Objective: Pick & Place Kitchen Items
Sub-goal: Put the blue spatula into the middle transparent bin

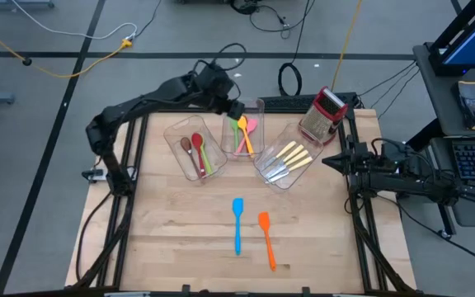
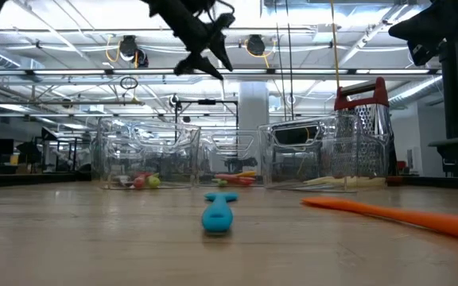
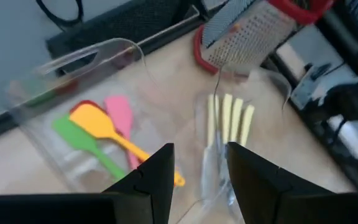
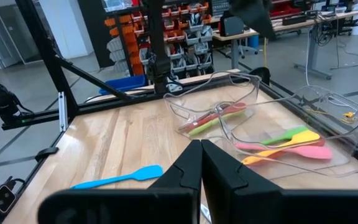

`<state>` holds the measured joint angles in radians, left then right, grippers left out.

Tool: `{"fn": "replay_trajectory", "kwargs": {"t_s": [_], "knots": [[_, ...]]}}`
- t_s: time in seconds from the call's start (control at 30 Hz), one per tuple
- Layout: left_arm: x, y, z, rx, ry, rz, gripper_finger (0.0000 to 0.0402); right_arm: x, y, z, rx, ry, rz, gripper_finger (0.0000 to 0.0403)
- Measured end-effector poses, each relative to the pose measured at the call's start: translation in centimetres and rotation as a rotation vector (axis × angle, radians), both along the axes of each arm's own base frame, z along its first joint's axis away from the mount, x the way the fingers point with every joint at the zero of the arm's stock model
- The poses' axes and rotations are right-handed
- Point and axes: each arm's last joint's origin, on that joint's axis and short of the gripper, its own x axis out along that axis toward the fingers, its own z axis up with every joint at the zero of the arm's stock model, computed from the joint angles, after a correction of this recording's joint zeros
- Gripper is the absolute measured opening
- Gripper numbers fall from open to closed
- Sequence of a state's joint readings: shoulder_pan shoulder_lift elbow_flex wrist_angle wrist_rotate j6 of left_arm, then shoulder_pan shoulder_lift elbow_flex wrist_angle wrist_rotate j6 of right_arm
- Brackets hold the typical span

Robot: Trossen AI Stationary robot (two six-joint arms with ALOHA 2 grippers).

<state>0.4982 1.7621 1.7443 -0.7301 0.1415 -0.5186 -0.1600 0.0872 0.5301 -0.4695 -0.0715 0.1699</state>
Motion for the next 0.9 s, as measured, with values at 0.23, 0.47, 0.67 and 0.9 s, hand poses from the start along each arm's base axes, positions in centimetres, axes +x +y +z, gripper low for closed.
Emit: {"fn": "replay_trajectory", "kwargs": {"t_s": [0.23,0.47,0.67,0.9], "knots": [[-0.1,-4.2,1.6,0.071,0.036,-0.091,0.015,0.0,0.0,0.0,0.0,0.0,0.0,0.0],[1.7,-9.9,1.6,0.027,0.024,-0.189,0.015,0.0,0.0,0.0,0.0,0.0,0.0,0.0],[2.1,-14.7,1.3,-0.049,0.051,-0.067,0.015,0.0,0.0,0.0,-0.002,0.0,0.004,0.0],[2.4,-20.2,1.1,-0.147,0.009,0.065,0.0149,0.0,0.0,0.0,-0.002,0.0,0.007,0.0]]}}
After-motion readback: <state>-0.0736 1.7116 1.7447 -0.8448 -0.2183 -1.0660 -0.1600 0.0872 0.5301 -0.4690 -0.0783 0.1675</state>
